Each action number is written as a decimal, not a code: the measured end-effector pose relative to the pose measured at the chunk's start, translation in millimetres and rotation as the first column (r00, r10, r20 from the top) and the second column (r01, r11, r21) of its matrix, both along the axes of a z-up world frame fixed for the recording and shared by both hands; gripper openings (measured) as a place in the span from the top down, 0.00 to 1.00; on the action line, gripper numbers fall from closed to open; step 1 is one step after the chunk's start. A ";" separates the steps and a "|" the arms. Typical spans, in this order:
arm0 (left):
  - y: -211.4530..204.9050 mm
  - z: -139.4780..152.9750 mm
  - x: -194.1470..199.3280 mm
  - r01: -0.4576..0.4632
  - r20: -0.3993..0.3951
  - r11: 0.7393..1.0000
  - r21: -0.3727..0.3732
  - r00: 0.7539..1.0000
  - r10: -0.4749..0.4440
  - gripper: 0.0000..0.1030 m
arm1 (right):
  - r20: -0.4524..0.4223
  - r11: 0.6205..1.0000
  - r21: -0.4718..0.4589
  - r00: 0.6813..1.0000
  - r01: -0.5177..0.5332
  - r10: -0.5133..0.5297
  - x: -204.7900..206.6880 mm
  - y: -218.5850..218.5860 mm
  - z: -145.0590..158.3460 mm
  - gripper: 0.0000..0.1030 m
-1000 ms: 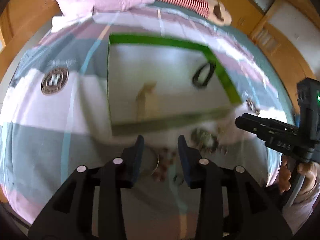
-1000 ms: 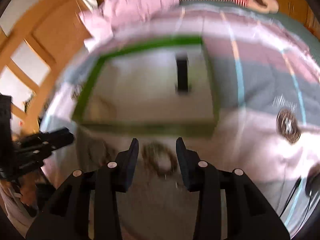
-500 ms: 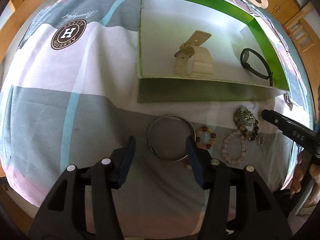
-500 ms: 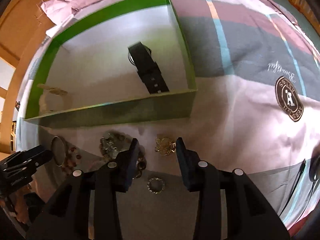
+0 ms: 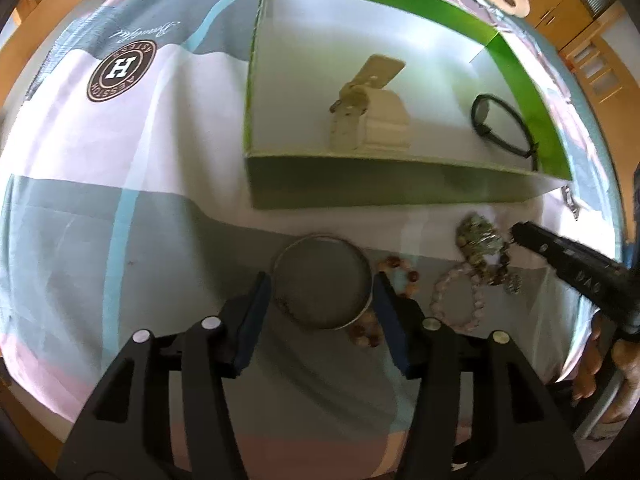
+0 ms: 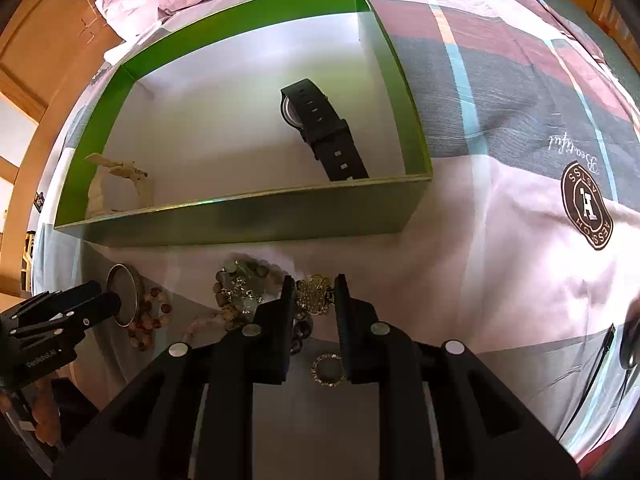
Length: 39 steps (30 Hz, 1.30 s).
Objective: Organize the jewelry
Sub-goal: 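Grasp the metal bangle with the left tool while the right tool grasps the gold brooch, then carry the bangle into the box with the left tool while the right tool drops the brooch there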
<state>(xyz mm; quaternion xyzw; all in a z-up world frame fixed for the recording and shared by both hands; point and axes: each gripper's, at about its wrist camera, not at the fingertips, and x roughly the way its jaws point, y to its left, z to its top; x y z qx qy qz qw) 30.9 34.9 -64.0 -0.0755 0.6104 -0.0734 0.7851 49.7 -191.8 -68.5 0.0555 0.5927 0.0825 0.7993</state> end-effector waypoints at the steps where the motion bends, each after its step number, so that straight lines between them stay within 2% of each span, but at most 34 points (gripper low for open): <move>1: -4.0 0.2 2.0 0.003 0.004 1.000 -0.020 1.000 -0.003 0.38 | -0.002 1.000 -0.001 1.000 -0.002 0.002 0.4 1.0 -0.3 0.81; 2: -6.8 0.2 2.7 0.009 0.007 1.000 -0.029 1.000 -0.009 0.32 | -0.001 1.000 -0.003 1.000 -0.004 0.004 -2.9 -0.9 0.0 0.81; 4: -12.7 -1.7 4.7 0.014 0.014 1.000 -0.011 1.000 -0.014 0.29 | 0.000 1.000 -0.003 1.000 -0.007 0.007 -5.5 -3.0 1.3 0.81; 10: -24.5 -21.1 13.7 0.013 -0.030 0.997 0.073 1.000 -0.011 0.29 | 0.003 1.000 -0.003 1.000 -0.014 0.014 -1.9 1.2 1.0 0.81; 13: -30.0 -22.0 14.3 0.023 -0.025 0.995 0.100 0.999 -0.021 0.32 | 0.004 1.000 0.001 1.000 -0.015 0.015 -2.7 -0.1 1.5 0.81; 16: -29.9 -20.6 13.5 0.017 -0.013 0.993 0.113 1.000 -0.015 0.41 | 0.008 1.000 0.005 1.000 -0.014 0.014 -4.1 -2.4 2.5 0.81; 21: -25.8 -11.3 12.8 -0.006 0.008 0.996 0.091 1.000 0.006 0.41 | 0.027 1.000 0.013 0.999 -0.020 0.019 -7.1 -4.4 8.9 0.81; 24: -22.7 11.6 6.8 0.017 0.074 0.997 0.074 0.997 -0.023 0.41 | 0.053 0.999 0.036 0.998 -0.024 0.022 -11.7 -7.2 20.5 0.81; 27: -26.2 45.9 -7.4 0.072 0.180 0.997 0.034 0.981 -0.077 0.41 | 0.119 0.995 0.088 0.992 -0.052 0.041 -20.4 -10.3 46.8 0.81; 30: -29.1 73.6 -13.2 0.091 0.283 0.996 0.003 0.955 -0.088 0.41 | 0.253 0.984 0.158 0.967 -0.078 0.036 -30.4 -15.4 84.4 0.81; 32: -26.4 89.2 -7.6 0.079 0.328 0.997 0.004 0.942 -0.076 0.41 | 0.309 0.981 0.174 0.951 -0.083 0.026 -32.6 -15.8 99.3 0.81; 34: -19.5 105.1 0.8 0.052 0.364 0.998 0.019 0.930 -0.055 0.41 | 0.358 0.977 0.195 0.934 -0.085 0.010 -27.5 -14.7 112.2 0.81; 36: -15.7 120.2 8.8 0.032 0.389 0.999 0.035 0.920 -0.043 0.41 | 0.412 0.979 0.177 0.911 -0.097 0.016 -17.5 -8.3 119.9 0.81; 38: -12.4 126.9 16.2 0.036 0.401 0.999 0.024 0.915 -0.042 0.41 | 0.445 0.980 0.155 0.895 -0.122 0.041 -3.6 -1.3 119.1 0.81; 39: -12.6 128.1 26.0 0.030 0.403 0.999 0.012 0.915 -0.032 0.41 | 0.439 0.979 0.163 0.898 -0.126 0.042 3.7 0.2 115.2 0.81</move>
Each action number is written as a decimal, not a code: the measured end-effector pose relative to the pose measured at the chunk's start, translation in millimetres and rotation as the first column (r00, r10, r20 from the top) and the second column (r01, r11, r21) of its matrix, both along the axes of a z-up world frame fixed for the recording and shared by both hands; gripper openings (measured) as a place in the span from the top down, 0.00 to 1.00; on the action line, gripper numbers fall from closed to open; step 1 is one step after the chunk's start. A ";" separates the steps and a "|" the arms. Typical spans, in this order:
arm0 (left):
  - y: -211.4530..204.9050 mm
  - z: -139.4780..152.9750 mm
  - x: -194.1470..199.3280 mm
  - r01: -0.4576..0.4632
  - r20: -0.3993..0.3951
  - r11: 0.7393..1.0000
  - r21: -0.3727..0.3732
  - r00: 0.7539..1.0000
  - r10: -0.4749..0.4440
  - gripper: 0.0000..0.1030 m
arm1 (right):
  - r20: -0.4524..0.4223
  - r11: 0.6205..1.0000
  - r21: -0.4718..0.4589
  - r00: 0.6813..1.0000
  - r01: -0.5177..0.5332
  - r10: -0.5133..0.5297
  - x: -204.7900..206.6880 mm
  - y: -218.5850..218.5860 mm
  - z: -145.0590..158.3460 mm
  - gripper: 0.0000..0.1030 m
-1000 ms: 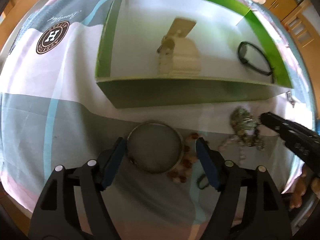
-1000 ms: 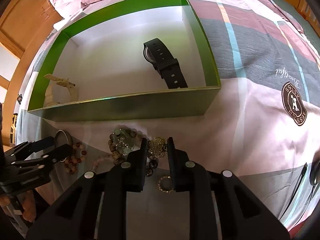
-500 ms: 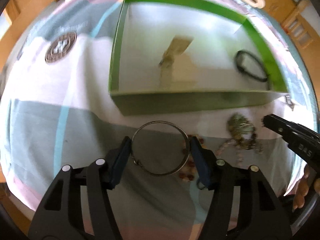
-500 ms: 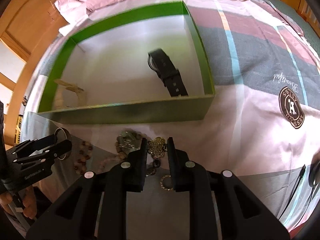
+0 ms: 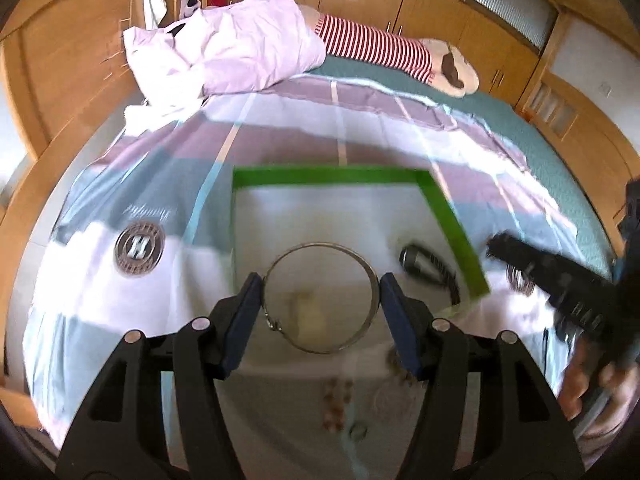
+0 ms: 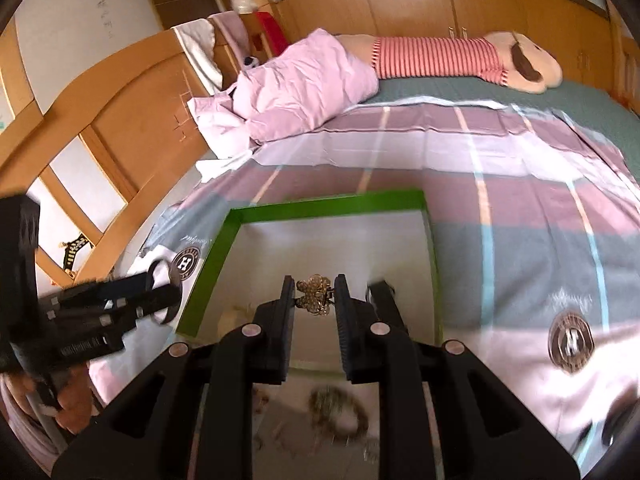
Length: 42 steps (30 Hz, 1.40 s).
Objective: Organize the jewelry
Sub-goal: 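Carry the bangle into the box with the left tool while the right tool drops the brooch there, then withdraw both open tools from the box back toward the remaining bracelets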
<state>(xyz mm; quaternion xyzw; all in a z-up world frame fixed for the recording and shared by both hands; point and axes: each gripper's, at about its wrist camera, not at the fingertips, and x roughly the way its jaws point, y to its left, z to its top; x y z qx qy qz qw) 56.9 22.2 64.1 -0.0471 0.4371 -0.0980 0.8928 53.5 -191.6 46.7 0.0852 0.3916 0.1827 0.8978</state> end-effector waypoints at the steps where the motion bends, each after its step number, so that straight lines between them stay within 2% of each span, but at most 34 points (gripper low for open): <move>1: -1.4 -0.2 13.0 -0.020 -0.006 1.000 -0.013 1.000 0.020 0.41 | -0.025 1.000 0.024 1.000 0.005 -0.004 8.3 -0.8 -6.5 0.81; 4: -2.2 -16.5 42.0 -0.051 -0.030 0.998 -0.024 0.998 0.051 0.41 | -0.128 0.995 0.100 0.992 0.022 -0.009 33.2 -0.7 -28.3 0.81; 8: -1.1 -50.7 70.2 -0.087 -0.120 0.996 -0.030 0.989 0.083 0.41 | -0.176 0.996 0.090 0.984 0.029 -0.012 55.7 8.0 -48.6 0.81; 13: -2.8 -73.5 82.8 -0.103 -0.168 0.995 -0.018 0.981 0.098 0.41 | -0.232 0.995 0.090 0.973 0.032 -0.010 72.4 18.6 -76.2 0.80; 15: -2.3 -76.9 85.2 -0.100 -0.170 0.995 -0.022 0.981 0.095 0.41 | -0.248 0.998 0.059 0.969 0.032 -0.016 72.9 21.0 -82.7 0.68; 16: -1.5 -78.2 85.5 -0.107 -0.169 0.994 -0.027 0.980 0.101 0.41 | -0.253 0.998 0.047 0.967 0.036 -0.023 73.1 21.4 -83.7 0.55; 21: -1.2 -64.6 73.6 -0.107 -0.124 0.992 -0.060 0.987 0.099 0.34 | -0.205 0.995 0.096 0.979 0.033 -0.013 55.9 9.7 -57.7 0.49; 23: -4.5 -54.6 60.4 -0.086 -0.101 0.995 -0.045 0.992 0.081 0.32 | -0.183 0.996 0.086 0.983 0.027 -0.011 42.7 5.4 -42.1 0.37; 25: -7.6 -48.1 43.9 -0.044 -0.114 0.998 -0.049 0.993 0.039 0.31 | -0.187 0.999 0.054 0.982 0.000 0.010 27.7 2.4 -31.9 0.37; 28: -10.6 -46.7 15.7 0.037 -0.189 0.997 -0.070 0.981 -0.049 0.31 | -0.239 0.998 -0.048 0.971 -0.043 0.030 5.0 0.5 -32.7 0.35; 30: -10.7 -52.9 2.5 0.076 -0.243 0.994 -0.084 0.965 -0.095 0.30 | -0.322 0.992 -0.102 0.946 -0.080 0.043 -3.9 -0.3 -48.9 0.34; 33: -6.2 -70.5 -9.2 0.092 -0.303 0.991 -0.101 0.946 -0.119 0.30 | -0.429 0.988 -0.146 0.903 -0.058 -0.011 -0.4 -3.9 -81.4 0.34; 36: 2.7 -89.3 1.7 0.030 -0.332 0.998 -0.047 0.942 -0.044 0.30 | -0.431 0.990 -0.132 0.902 -0.040 -0.021 11.3 -2.4 -90.6 0.34; 39: 18.2 -104.2 20.3 -0.061 -0.367 0.993 -0.099 0.930 0.020 0.30 | -0.424 0.993 -0.113 0.905 -0.016 -0.033 28.0 3.0 -94.1 0.33; 42: 26.1 -108.7 35.4 -0.129 -0.354 0.985 -0.118 0.932 0.080 0.30 | -0.360 0.992 -0.122 0.931 0.016 -0.059 43.4 4.8 -93.9 0.33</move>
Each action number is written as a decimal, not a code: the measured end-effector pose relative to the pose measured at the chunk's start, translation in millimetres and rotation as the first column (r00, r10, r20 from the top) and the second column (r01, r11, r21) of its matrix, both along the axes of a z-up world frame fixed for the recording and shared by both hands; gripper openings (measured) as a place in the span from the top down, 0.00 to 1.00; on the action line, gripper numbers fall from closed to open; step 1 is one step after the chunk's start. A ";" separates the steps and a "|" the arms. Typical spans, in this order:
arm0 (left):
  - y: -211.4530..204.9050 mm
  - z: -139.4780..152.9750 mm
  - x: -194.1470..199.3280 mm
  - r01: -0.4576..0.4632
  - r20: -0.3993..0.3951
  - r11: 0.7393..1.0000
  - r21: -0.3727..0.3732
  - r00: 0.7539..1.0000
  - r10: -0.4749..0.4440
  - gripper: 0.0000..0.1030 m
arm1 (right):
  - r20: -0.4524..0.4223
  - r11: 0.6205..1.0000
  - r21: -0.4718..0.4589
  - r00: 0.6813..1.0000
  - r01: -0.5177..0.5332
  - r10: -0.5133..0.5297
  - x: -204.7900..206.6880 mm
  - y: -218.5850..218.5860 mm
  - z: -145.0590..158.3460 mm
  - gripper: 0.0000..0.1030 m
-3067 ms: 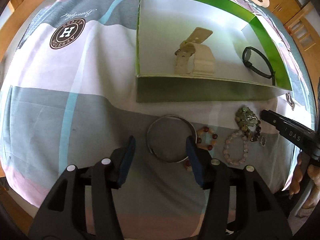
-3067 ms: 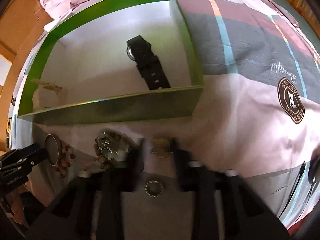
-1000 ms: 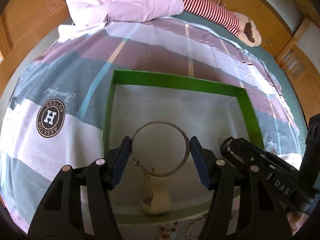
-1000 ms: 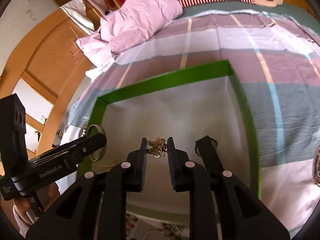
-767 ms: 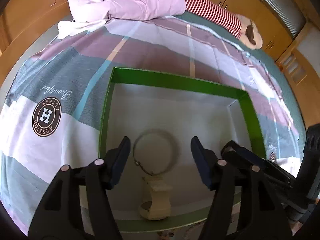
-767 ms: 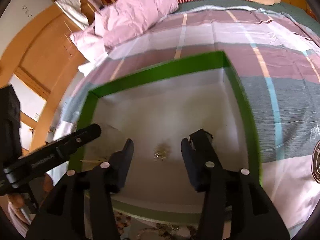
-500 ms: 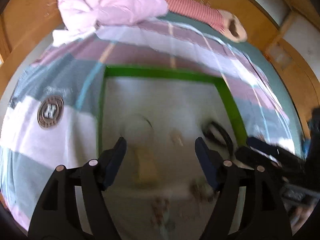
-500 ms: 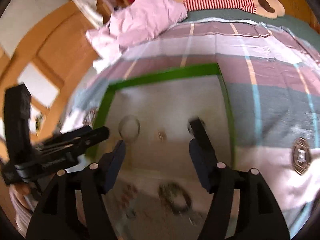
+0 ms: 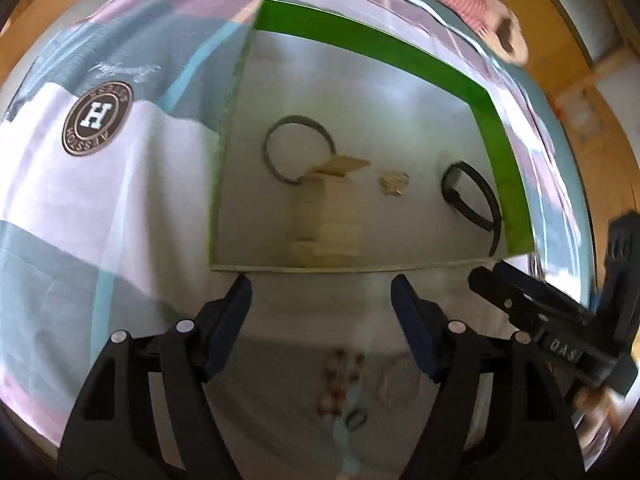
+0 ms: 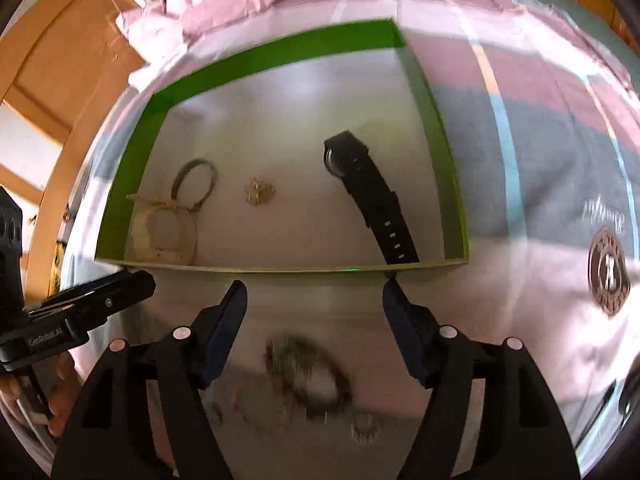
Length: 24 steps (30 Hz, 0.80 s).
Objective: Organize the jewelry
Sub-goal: 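Withdraw both open tools from the box back toward the remaining bracelets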
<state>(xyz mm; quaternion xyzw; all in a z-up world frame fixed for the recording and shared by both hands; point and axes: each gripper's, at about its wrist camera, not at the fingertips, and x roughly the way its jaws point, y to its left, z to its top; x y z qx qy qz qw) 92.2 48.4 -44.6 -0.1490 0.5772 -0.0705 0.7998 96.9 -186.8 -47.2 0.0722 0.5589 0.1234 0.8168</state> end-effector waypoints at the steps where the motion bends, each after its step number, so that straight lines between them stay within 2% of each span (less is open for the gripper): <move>1: 0.5 -0.3 2.8 -0.006 0.003 1.000 0.002 1.000 0.006 0.30 | 0.014 1.000 -0.025 1.000 -0.001 0.001 2.4 1.1 0.0 0.33; 3: -2.7 -0.9 0.4 0.006 -0.007 1.000 0.011 1.000 -0.006 0.30 | -0.016 0.997 -0.072 1.000 -0.017 0.016 1.0 2.9 -3.4 0.33; 5: -7.5 0.7 -6.0 0.037 -0.017 0.999 0.004 0.999 -0.037 0.28 | -0.057 0.998 -0.048 0.998 -0.036 0.033 -7.7 1.6 -5.4 0.33; 6: -13.2 0.9 -14.4 0.069 -0.030 0.998 0.016 0.997 -0.068 0.27 | -0.076 0.998 -0.047 0.996 -0.052 0.049 -16.1 0.9 -6.4 0.33; 8: -24.7 -1.7 -27.2 0.128 -0.055 0.989 0.069 0.991 -0.125 0.27 | -0.075 0.991 -0.101 0.994 -0.092 0.085 -32.4 2.6 -5.5 0.34; 9: -29.7 -3.5 -32.0 0.154 -0.061 0.984 0.091 0.987 -0.148 0.27 | -0.069 0.986 -0.129 0.993 -0.103 0.094 -37.0 4.0 -5.3 0.39; 10: -38.8 -6.0 -39.2 0.192 -0.069 0.973 0.124 0.980 -0.184 0.27 | -0.066 0.979 -0.165 0.992 -0.120 0.110 -41.6 6.4 -6.8 0.48; 11: -46.2 -8.2 -44.5 0.222 -0.073 0.963 0.153 0.974 -0.213 0.27 | -0.080 0.974 -0.181 0.989 -0.136 0.123 -45.8 7.7 -10.4 0.54; 13: -53.2 -14.5 -50.3 0.242 -0.086 0.950 0.196 0.970 -0.229 0.27 | -0.123 0.974 -0.154 0.982 -0.164 0.146 -48.0 11.4 -21.3 0.61; 15: -51.3 -21.3 -51.1 0.228 -0.107 0.953 0.199 0.972 -0.210 0.27 | -0.153 0.976 -0.110 0.974 -0.187 0.170 -48.1 16.3 -30.4 0.61; 16: -44.2 -24.2 -48.4 0.217 -0.114 0.957 0.193 0.974 -0.198 0.27 | -0.157 0.977 -0.082 0.971 -0.194 0.180 -46.5 19.2 -33.1 0.65; 19: -34.4 -25.6 -44.9 0.179 -0.120 0.967 0.180 0.980 -0.159 0.27 | -0.128 0.977 -0.006 0.969 -0.212 0.210 -41.2 28.5 -33.7 0.92; 24: -31.3 -24.5 -50.5 0.181 -0.111 0.968 0.173 0.980 -0.164 0.27 | -0.018 0.966 0.186 0.983 -0.177 0.184 -39.1 19.9 -4.6 0.93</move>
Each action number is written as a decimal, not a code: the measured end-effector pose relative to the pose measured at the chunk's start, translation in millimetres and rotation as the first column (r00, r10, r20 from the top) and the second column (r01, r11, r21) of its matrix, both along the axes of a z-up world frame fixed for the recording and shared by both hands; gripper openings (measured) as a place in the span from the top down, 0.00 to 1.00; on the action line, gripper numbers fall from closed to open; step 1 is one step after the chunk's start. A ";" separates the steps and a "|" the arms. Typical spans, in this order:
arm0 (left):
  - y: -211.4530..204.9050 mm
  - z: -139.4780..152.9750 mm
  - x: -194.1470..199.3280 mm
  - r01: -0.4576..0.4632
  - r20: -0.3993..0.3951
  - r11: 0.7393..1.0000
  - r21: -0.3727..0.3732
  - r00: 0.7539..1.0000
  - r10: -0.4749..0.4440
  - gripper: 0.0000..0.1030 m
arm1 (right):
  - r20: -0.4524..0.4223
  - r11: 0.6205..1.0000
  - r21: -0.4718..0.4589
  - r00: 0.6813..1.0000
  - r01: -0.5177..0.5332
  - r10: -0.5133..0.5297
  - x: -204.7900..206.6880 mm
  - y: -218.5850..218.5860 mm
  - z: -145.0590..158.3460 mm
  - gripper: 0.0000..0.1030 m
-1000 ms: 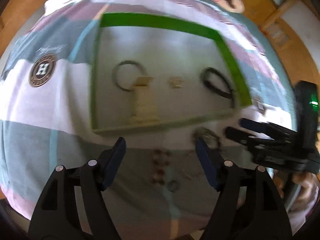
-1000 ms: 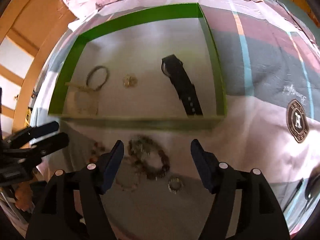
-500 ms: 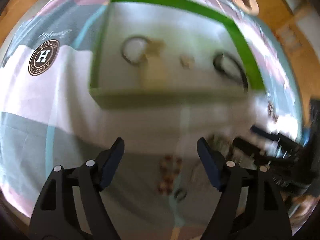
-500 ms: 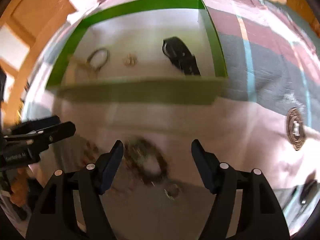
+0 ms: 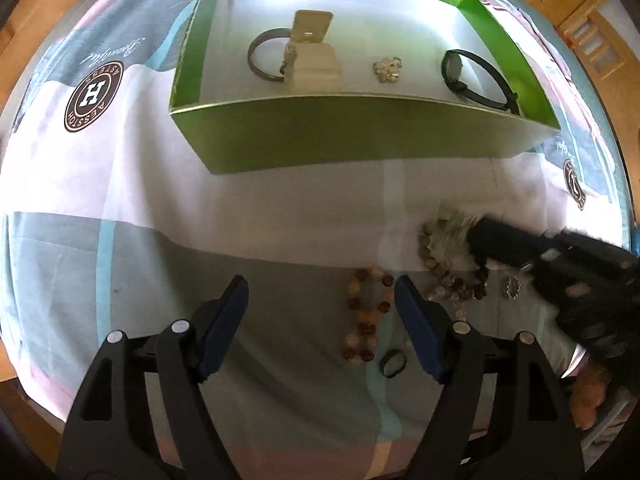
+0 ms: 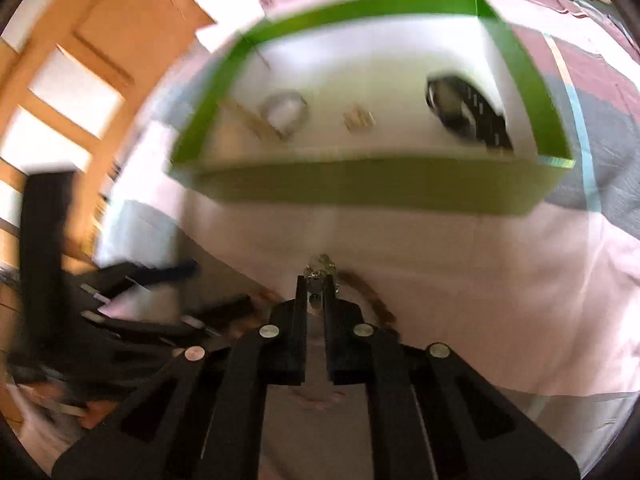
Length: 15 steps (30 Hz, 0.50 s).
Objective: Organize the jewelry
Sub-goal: 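Withdraw both open tools from the box back toward the remaining bracelets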
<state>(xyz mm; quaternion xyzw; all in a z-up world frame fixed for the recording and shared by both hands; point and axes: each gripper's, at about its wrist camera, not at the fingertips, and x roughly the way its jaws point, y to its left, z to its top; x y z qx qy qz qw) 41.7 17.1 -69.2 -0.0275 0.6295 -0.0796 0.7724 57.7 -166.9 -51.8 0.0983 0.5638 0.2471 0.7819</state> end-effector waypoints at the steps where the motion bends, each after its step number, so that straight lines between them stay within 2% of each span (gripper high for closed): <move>1: 0.6 0.1 -0.8 0.007 0.001 1.000 0.002 1.000 -0.007 0.26 | 0.012 1.000 0.020 1.000 0.013 -0.013 1.1 -3.9 5.7 0.92; 3: -4.5 0.0 -3.3 0.021 0.001 1.000 0.012 1.000 -0.021 0.25 | 0.028 0.999 -0.026 0.999 0.032 -0.032 3.8 -9.2 9.3 0.92; 9: -8.7 -6.3 -0.1 0.028 -0.013 0.999 0.028 1.000 -0.027 0.25 | -0.031 0.977 -0.199 0.995 0.082 -0.090 8.1 -8.9 -14.3 0.73; 10: -9.8 -8.1 2.0 0.029 -0.014 0.999 0.029 0.999 -0.029 0.25 | -0.038 0.973 -0.211 0.994 0.090 -0.100 9.7 -11.5 -13.2 0.67; 11: -11.0 -9.1 1.9 0.032 -0.016 0.999 0.032 0.999 -0.032 0.25 | -0.046 0.973 -0.212 0.993 0.095 -0.107 10.8 -13.1 -14.4 0.66; 15: -18.7 -16.1 4.2 0.046 -0.030 0.998 0.048 0.999 -0.045 0.25 | -0.057 0.969 -0.231 0.993 0.086 -0.101 10.3 -14.6 -19.8 0.66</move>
